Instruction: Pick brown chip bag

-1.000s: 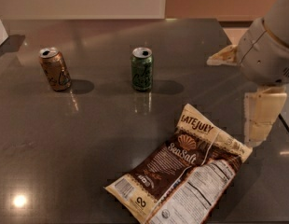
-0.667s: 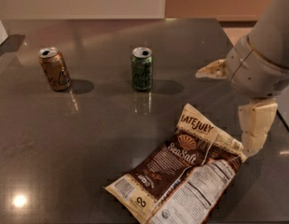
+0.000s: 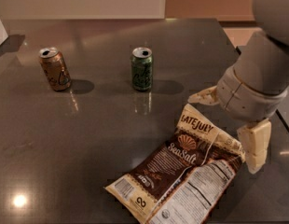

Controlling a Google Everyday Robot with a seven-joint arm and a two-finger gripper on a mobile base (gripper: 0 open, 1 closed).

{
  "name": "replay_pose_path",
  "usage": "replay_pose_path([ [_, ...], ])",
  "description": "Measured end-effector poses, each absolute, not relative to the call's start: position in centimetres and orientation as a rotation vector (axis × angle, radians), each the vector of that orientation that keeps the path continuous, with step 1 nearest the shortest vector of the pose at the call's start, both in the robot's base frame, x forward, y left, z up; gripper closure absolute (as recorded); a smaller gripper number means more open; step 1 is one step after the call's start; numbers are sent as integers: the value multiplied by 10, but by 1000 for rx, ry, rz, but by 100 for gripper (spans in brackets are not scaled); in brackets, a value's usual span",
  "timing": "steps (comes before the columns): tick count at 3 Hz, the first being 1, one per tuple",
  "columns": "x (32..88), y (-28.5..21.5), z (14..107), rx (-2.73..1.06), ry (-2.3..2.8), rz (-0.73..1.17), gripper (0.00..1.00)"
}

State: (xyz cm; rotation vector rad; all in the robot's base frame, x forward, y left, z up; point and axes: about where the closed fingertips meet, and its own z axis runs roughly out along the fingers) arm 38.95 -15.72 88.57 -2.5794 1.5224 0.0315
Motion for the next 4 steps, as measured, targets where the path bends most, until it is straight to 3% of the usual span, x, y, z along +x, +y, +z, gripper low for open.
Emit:
replay_pose_path([
  [3, 376, -147, 846, -2677, 1440, 66, 0],
  [4, 374, -142, 840, -2669, 1442, 65, 17],
])
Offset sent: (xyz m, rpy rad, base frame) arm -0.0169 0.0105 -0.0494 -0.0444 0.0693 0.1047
